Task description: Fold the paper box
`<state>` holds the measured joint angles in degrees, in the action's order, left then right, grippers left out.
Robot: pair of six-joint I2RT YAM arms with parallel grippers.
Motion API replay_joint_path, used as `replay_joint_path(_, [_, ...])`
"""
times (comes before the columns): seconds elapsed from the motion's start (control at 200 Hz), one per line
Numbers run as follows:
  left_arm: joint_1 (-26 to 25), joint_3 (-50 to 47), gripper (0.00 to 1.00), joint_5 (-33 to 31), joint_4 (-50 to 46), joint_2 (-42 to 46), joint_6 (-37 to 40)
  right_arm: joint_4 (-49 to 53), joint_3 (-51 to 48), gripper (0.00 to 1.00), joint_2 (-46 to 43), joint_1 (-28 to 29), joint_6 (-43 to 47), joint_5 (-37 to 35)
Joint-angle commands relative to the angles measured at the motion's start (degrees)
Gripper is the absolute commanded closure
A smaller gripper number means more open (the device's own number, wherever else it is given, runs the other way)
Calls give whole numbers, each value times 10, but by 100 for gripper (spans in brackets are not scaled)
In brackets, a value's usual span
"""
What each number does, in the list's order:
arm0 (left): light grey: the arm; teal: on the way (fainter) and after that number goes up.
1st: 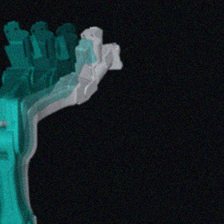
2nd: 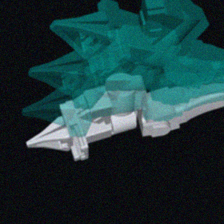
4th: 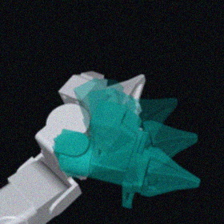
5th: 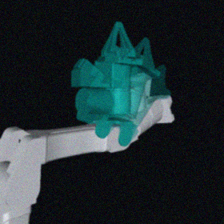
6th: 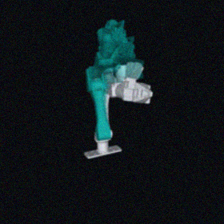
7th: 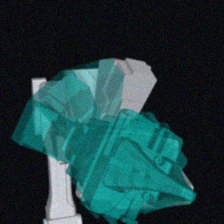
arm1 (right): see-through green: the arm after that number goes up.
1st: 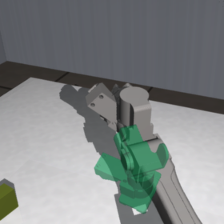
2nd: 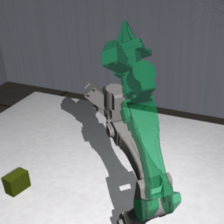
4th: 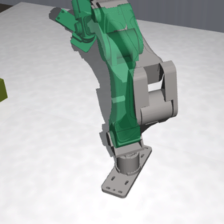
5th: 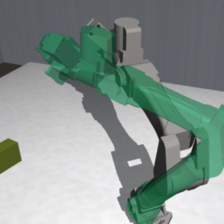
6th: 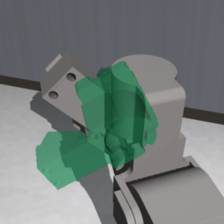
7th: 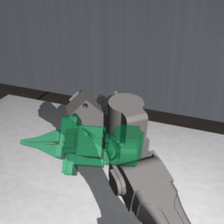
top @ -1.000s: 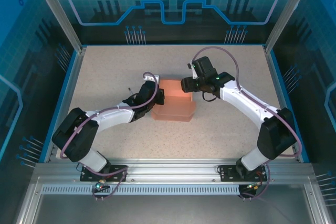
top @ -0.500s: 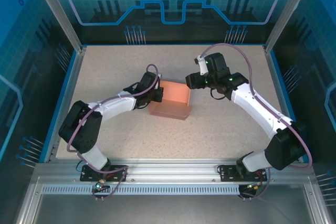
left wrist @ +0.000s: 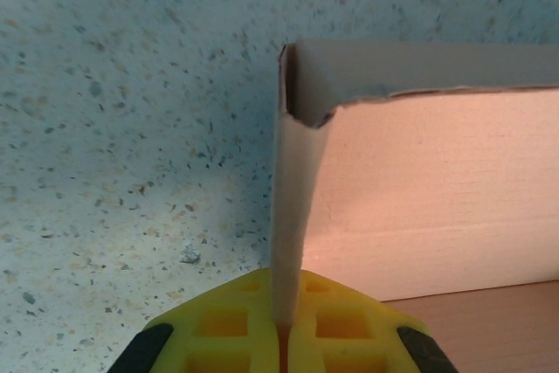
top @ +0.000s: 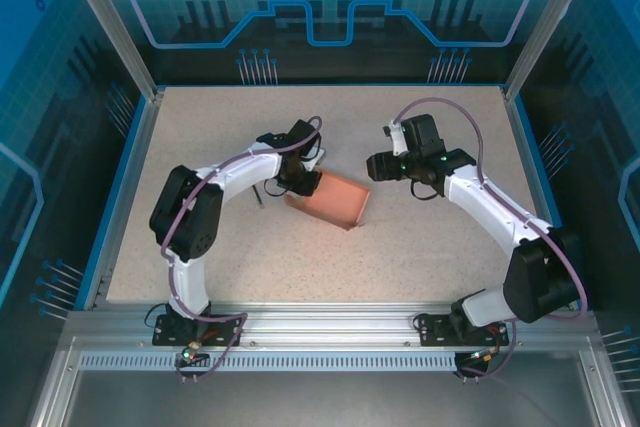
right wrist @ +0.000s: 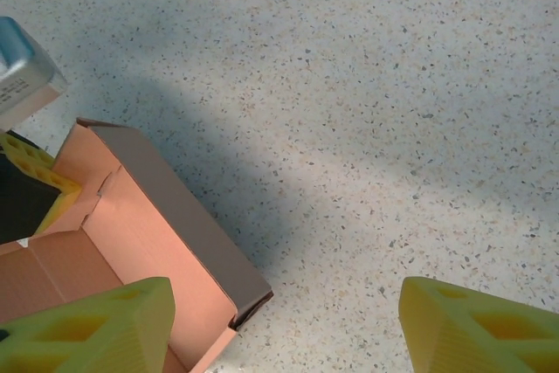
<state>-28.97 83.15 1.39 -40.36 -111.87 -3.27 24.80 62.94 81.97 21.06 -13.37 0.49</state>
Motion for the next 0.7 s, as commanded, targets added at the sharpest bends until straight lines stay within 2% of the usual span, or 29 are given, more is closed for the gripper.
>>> replay_joint_path(0.0, [3,49,96,21,-89,-34,29,-15,-15,30,-6,-12,7,6])
replay_joint_path(0.545, [-46,199,94,-33,-183,-196,47,-39,-46,30,-1,-20,3,15])
replay_joint_path(0.695, [-69,220,94,-80,-205,-230,64,-42,-51,30,2,-21,3,15])
